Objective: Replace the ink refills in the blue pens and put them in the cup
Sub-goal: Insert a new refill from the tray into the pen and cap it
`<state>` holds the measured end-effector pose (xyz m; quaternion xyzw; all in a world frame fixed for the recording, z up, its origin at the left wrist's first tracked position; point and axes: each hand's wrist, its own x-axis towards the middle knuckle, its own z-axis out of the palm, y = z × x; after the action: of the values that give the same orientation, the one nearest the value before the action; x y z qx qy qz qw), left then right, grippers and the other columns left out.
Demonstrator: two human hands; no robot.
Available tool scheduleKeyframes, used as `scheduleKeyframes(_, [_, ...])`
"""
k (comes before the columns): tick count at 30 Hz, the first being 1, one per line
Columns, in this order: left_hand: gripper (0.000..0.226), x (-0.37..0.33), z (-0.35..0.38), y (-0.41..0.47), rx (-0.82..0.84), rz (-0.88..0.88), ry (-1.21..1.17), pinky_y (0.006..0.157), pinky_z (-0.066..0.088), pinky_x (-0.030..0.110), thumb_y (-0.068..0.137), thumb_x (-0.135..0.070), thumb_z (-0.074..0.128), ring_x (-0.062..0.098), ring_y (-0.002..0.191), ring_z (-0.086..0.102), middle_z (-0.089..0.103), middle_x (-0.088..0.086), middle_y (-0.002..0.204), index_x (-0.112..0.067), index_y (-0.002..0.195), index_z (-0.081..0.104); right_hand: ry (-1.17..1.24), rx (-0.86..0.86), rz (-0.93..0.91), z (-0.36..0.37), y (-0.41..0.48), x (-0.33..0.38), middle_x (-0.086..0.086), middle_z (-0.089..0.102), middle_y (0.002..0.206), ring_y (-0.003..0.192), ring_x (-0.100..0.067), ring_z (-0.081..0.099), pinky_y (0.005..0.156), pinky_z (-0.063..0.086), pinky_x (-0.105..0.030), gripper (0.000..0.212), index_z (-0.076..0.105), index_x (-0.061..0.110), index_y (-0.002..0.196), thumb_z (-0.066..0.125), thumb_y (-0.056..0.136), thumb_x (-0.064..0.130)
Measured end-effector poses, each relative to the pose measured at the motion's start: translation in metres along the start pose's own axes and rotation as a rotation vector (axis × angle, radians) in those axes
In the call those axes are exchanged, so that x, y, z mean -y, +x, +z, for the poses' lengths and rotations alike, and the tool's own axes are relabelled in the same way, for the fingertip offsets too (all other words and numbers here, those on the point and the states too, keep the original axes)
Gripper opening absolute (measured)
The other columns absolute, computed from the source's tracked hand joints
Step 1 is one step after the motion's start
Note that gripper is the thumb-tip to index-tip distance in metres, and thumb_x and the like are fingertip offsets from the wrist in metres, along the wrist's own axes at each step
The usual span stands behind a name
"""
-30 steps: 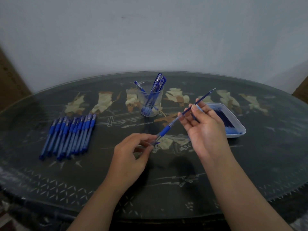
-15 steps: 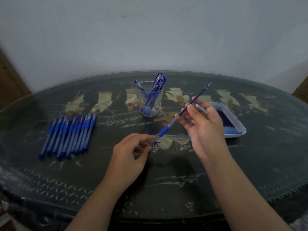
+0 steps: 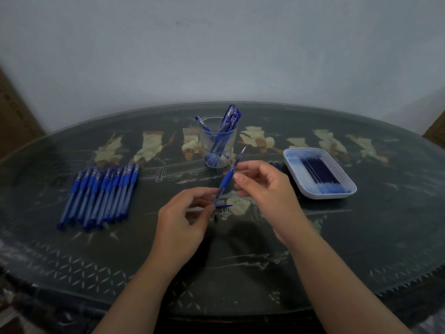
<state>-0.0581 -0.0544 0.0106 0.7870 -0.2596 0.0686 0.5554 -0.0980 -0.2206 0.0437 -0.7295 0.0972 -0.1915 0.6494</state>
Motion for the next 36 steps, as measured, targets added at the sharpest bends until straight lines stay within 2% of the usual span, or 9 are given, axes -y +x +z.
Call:
scheduleKeyframes(3, [0.037, 0.002, -0.002, 0.002, -0.056, -0.054, -0.058, 0.08, 0.049, 0.011, 0.082, 0.003, 0.071, 0.001, 0.093, 0.065, 0.07, -0.011, 0.097, -0.028, 0.103, 0.069, -0.151, 0.013, -0.031, 0.001, 0.001, -0.01, 0.003, 0.07, 0.088, 0.084, -0.009, 0.066, 0.079, 0.056, -0.028, 0.015, 0.07, 0.032, 0.096, 0.07, 0.089, 0.018])
scheduleKeyframes(6, [0.037, 0.004, -0.004, 0.004, -0.096, -0.114, -0.112, 0.078, 0.048, 0.007, 0.084, 0.004, 0.068, -0.001, 0.091, 0.064, 0.068, -0.01, 0.097, -0.028, 0.103, 0.066, -0.54, 0.089, -0.112, 0.007, -0.001, -0.023, 0.011, 0.062, 0.085, 0.078, 0.0, 0.056, 0.073, 0.043, -0.013, 0.014, 0.07, 0.029, 0.097, 0.074, 0.085, 0.025])
scheduleKeyframes(12, [0.038, 0.008, -0.001, 0.004, -0.101, -0.118, -0.1, 0.079, 0.048, 0.009, 0.086, 0.004, 0.065, -0.001, 0.092, 0.064, 0.068, -0.012, 0.096, -0.031, 0.1, 0.065, -0.872, 0.24, -0.195, 0.02, -0.004, -0.043, 0.012, 0.046, 0.086, 0.093, -0.011, 0.049, 0.085, 0.041, -0.026, 0.015, 0.075, 0.028, 0.097, 0.074, 0.085, 0.035])
scheduleKeyframes(15, [0.041, 0.008, -0.001, 0.005, -0.102, -0.099, -0.098, 0.079, 0.046, 0.006, 0.087, 0.006, 0.064, -0.002, 0.091, 0.063, 0.067, -0.012, 0.096, -0.033, 0.098, 0.064, -0.679, 0.109, -0.17, 0.018, -0.002, -0.036, 0.009, 0.058, 0.084, 0.077, -0.001, 0.054, 0.073, 0.038, -0.01, 0.005, 0.075, 0.024, 0.088, 0.076, 0.084, 0.027])
scheduleKeyframes(17, [0.041, 0.007, -0.001, 0.005, -0.082, -0.095, -0.084, 0.079, 0.044, 0.005, 0.087, 0.007, 0.062, -0.004, 0.092, 0.062, 0.067, -0.012, 0.097, -0.032, 0.098, 0.064, -0.44, -0.01, -0.09, 0.011, 0.0, -0.025, 0.008, 0.068, 0.085, 0.08, 0.001, 0.061, 0.074, 0.045, -0.008, 0.004, 0.074, 0.024, 0.089, 0.074, 0.085, 0.024])
scheduleKeyframes(21, [0.038, 0.009, 0.0, 0.005, -0.049, -0.05, -0.016, 0.079, 0.042, 0.004, 0.087, 0.01, 0.059, -0.004, 0.094, 0.06, 0.065, -0.011, 0.1, -0.024, 0.103, 0.067, 0.2, -0.101, 0.054, 0.003, -0.001, 0.001, -0.002, 0.076, 0.092, 0.09, -0.015, 0.072, 0.082, 0.059, -0.03, 0.01, 0.073, 0.017, 0.098, 0.068, 0.089, 0.015])
scheduleKeyframes(23, [0.037, 0.009, 0.001, 0.005, -0.035, -0.025, 0.008, 0.079, 0.042, 0.004, 0.087, 0.011, 0.059, -0.004, 0.095, 0.06, 0.065, -0.01, 0.102, -0.02, 0.105, 0.068, 0.326, -0.109, 0.06, 0.001, -0.002, 0.009, -0.009, 0.075, 0.095, 0.092, -0.021, 0.073, 0.081, 0.06, -0.034, 0.012, 0.071, 0.01, 0.1, 0.065, 0.09, 0.01])
scheduleKeyframes(33, [0.043, 0.009, 0.002, 0.004, -0.012, 0.025, 0.07, 0.082, 0.042, 0.003, 0.085, 0.012, 0.06, -0.005, 0.098, 0.059, 0.064, -0.012, 0.105, -0.024, 0.106, 0.065, 0.153, -0.01, 0.109, -0.002, -0.003, 0.007, -0.007, 0.076, 0.095, 0.088, -0.02, 0.074, 0.077, 0.061, -0.042, 0.01, 0.07, 0.01, 0.101, 0.067, 0.091, 0.011])
scheduleKeyframes(36, [0.044, 0.008, 0.001, 0.004, -0.001, 0.015, 0.074, 0.082, 0.041, 0.003, 0.085, 0.011, 0.06, -0.007, 0.099, 0.058, 0.063, -0.015, 0.105, -0.028, 0.105, 0.064, 0.051, -0.033, 0.058, -0.001, -0.004, 0.004, -0.007, 0.075, 0.089, 0.082, -0.017, 0.073, 0.07, 0.062, -0.037, 0.009, 0.069, 0.011, 0.093, 0.072, 0.088, 0.018])
